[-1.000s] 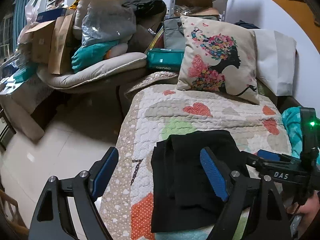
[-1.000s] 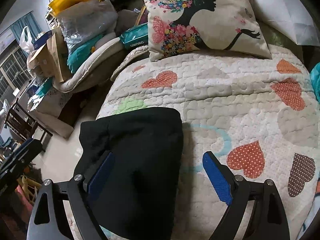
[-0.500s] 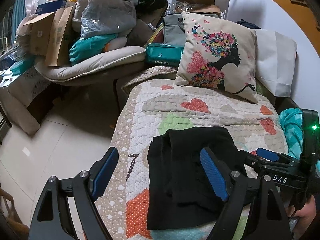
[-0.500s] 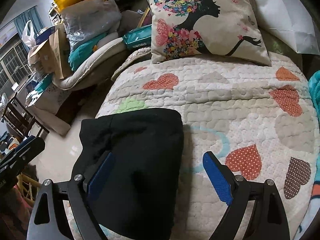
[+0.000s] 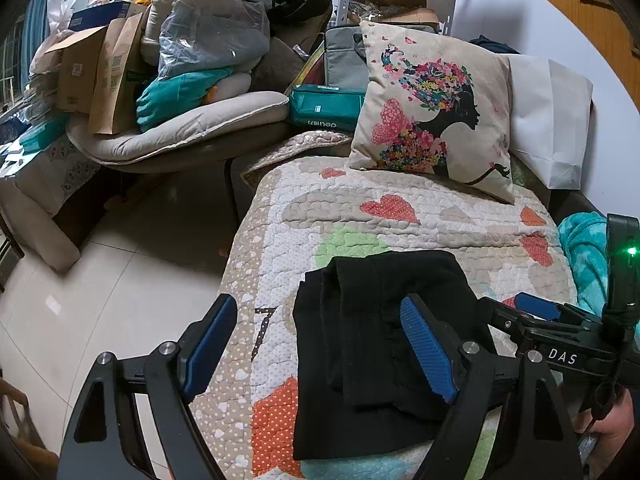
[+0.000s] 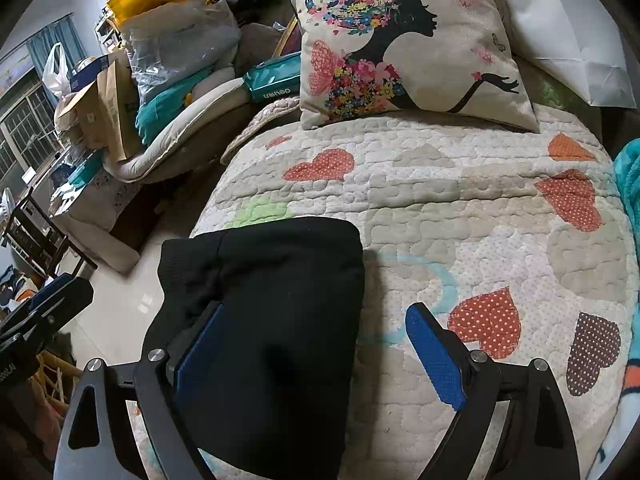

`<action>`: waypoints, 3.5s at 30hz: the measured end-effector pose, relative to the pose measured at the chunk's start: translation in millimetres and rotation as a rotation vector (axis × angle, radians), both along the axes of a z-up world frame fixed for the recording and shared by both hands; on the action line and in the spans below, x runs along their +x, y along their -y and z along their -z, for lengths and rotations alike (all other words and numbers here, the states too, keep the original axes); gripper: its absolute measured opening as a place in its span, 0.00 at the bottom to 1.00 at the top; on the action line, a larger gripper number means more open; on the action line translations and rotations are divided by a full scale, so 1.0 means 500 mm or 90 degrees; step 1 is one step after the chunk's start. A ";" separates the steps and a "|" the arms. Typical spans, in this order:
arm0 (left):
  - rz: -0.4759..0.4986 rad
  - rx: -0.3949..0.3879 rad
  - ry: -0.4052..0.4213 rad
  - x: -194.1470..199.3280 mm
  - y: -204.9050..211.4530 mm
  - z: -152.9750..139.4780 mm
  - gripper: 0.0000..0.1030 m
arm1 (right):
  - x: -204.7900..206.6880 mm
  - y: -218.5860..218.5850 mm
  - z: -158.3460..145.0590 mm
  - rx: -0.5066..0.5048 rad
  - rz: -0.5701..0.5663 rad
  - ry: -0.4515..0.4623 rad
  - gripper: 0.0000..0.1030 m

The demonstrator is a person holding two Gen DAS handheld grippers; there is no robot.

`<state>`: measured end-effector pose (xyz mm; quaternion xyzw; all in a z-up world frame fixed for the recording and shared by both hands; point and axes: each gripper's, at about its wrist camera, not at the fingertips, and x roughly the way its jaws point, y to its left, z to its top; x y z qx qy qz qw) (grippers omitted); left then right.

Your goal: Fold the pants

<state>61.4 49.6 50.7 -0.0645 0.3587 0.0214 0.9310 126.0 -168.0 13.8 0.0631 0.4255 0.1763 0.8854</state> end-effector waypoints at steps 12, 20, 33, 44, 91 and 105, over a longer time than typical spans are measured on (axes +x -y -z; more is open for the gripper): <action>0.009 -0.001 -0.016 0.007 0.000 0.013 0.81 | 0.000 0.000 0.001 0.000 -0.001 0.000 0.91; 0.011 0.000 -0.023 0.009 -0.002 0.016 0.81 | 0.000 0.001 0.002 0.000 -0.001 -0.001 0.91; 0.003 -0.022 -0.053 0.024 -0.016 0.034 0.81 | -0.003 0.000 0.007 0.001 0.002 -0.003 0.91; -0.070 -0.221 -0.158 0.088 -0.133 0.127 0.81 | 0.034 0.038 0.018 0.020 0.049 -0.014 0.91; 0.021 -0.257 -0.150 0.260 0.009 0.152 0.58 | 0.154 0.069 0.042 0.047 0.072 -0.047 0.61; -0.038 -0.184 -0.166 0.215 -0.035 0.123 0.58 | 0.026 0.052 -0.032 0.004 0.048 0.000 0.71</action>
